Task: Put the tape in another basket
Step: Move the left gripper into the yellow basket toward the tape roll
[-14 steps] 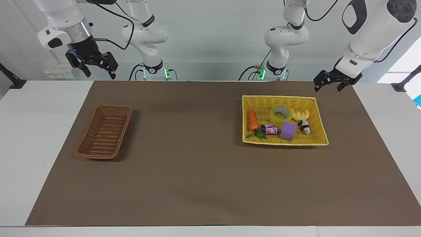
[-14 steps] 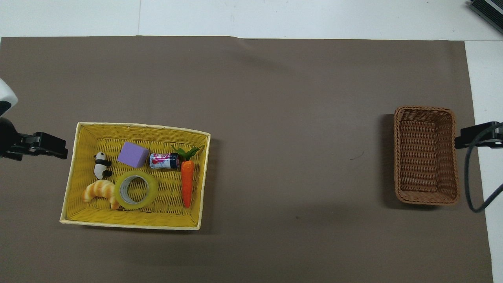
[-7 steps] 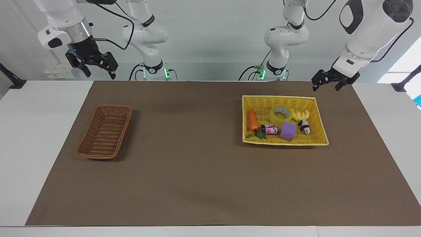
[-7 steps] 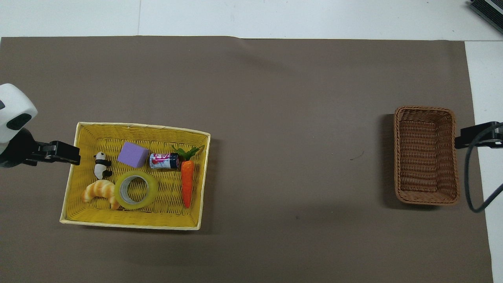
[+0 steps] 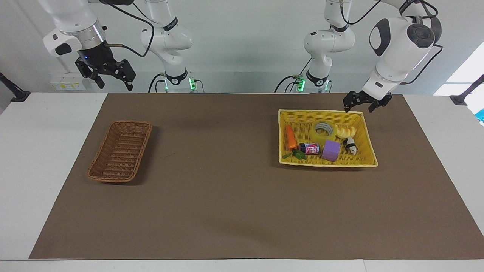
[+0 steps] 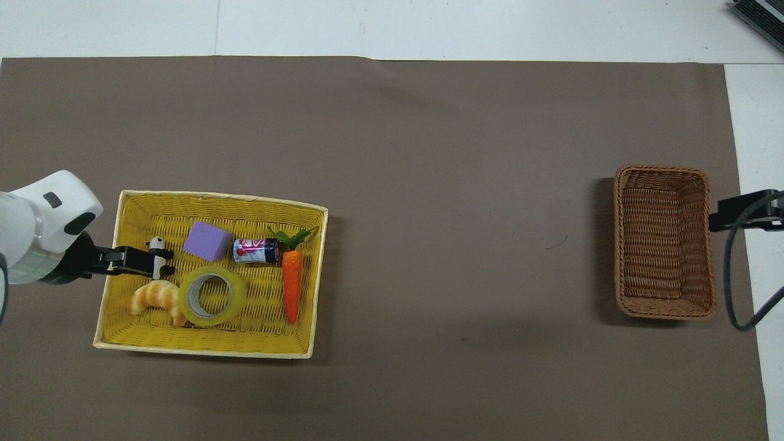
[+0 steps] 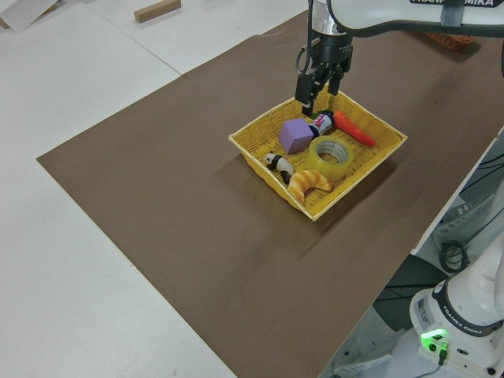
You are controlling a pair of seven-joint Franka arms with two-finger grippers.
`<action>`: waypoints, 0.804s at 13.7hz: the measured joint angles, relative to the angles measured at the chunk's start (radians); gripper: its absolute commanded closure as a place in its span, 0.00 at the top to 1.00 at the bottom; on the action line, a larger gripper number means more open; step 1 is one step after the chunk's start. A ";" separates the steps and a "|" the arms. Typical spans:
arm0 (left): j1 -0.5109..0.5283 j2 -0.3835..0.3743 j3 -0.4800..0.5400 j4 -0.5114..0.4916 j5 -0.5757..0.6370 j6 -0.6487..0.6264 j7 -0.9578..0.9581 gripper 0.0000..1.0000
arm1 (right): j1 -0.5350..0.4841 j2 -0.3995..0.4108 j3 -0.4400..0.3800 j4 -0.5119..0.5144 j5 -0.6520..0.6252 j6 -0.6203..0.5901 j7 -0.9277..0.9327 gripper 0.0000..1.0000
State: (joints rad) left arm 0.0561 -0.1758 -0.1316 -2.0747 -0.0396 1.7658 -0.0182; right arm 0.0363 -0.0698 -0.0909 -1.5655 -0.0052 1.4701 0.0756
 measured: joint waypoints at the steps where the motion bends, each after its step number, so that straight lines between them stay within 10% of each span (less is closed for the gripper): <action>1: -0.005 -0.002 -0.001 -0.027 -0.001 0.019 -0.005 1.00 | 0.000 0.000 0.000 0.000 0.000 0.000 0.000 1.00; 11: -0.031 -0.004 -0.002 -0.252 -0.016 0.243 -0.019 1.00 | 0.000 0.000 0.000 -0.001 0.000 0.000 0.000 1.00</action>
State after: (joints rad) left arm 0.0250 -0.1799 -0.1338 -2.3272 -0.0559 2.0088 -0.0377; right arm 0.0362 -0.0698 -0.0909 -1.5663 -0.0052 1.4701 0.0756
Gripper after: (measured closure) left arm 0.000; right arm 0.000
